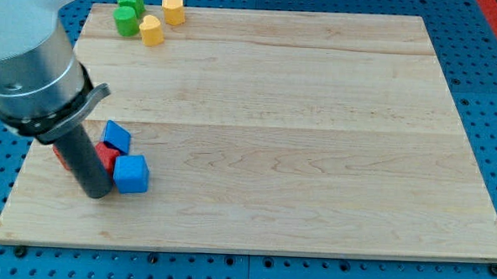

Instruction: Point your arm below the green circle

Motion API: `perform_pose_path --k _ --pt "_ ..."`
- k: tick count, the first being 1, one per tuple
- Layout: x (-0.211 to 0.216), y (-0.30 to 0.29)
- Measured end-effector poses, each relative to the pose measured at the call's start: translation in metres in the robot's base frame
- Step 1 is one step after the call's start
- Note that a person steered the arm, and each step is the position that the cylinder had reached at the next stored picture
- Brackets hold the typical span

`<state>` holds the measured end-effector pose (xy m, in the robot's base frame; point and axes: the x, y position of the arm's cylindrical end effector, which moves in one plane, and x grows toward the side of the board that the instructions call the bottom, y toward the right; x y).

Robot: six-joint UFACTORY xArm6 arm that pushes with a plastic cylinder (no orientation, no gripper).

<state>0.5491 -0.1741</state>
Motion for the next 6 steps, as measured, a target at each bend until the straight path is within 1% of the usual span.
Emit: perform_pose_path --k 2,4,5,6 --pt "-0.076 0.061" --pt "-0.085 0.057" --pt "-0.148 0.089" --pt "-0.184 0.095"
